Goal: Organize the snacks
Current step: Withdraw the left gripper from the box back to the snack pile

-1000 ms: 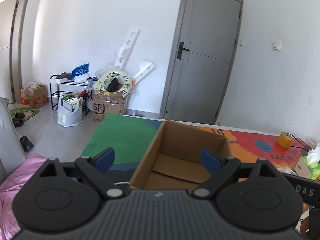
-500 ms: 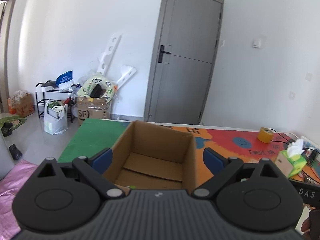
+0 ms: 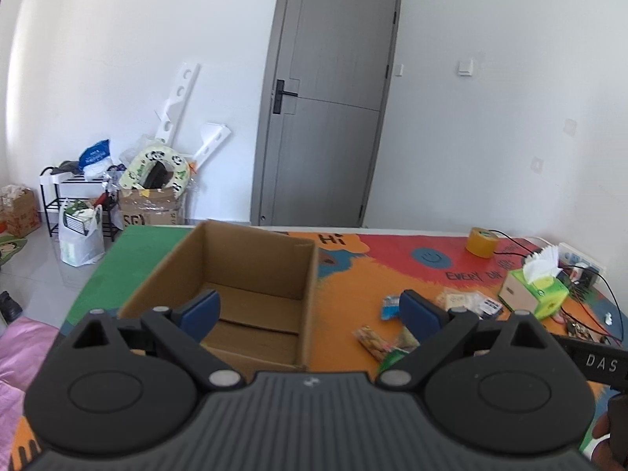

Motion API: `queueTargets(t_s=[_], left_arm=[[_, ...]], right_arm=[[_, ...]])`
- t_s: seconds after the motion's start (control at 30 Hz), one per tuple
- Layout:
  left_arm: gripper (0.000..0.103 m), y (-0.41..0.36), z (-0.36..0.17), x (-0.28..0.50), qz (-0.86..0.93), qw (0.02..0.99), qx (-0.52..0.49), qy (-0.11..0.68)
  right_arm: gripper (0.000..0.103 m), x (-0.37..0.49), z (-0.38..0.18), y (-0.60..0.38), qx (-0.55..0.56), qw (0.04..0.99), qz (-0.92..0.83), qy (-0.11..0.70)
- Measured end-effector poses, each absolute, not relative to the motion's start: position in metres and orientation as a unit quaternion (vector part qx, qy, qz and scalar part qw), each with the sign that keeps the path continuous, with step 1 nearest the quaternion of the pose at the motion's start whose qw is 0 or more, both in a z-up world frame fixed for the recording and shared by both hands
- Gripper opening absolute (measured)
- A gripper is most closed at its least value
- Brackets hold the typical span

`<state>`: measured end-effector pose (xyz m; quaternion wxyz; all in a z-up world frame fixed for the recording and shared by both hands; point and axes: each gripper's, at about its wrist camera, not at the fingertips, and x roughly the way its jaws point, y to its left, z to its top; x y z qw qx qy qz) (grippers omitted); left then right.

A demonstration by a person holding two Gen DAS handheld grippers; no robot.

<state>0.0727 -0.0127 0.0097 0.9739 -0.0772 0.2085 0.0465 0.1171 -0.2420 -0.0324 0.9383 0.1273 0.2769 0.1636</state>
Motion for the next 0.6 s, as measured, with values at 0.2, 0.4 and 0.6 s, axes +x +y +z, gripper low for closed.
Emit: queueTargets(t_s=[0.2, 0.4, 0.6], left_arm=[[0.097, -0.029, 0.004, 0.074, 0.024, 0.973, -0.077, 0.218], [0.097, -0.046, 0.0, 0.081, 0.003, 0.971, -0.075, 0.225], [0.097, -0.061, -0.009, 0.089, -0.041, 0.966, -0.078, 0.245]], right_arm=[[0.081, 0.115, -0.039, -0.263, 0.129, 0.94, 0.145, 0.282], [0.081, 0.116, -0.044, -0.277, 0.129, 0.94, 0.13, 0.289], [0.074, 0.119, -0.051, -0.285, 0.126, 0.938, 0.122, 0.301]])
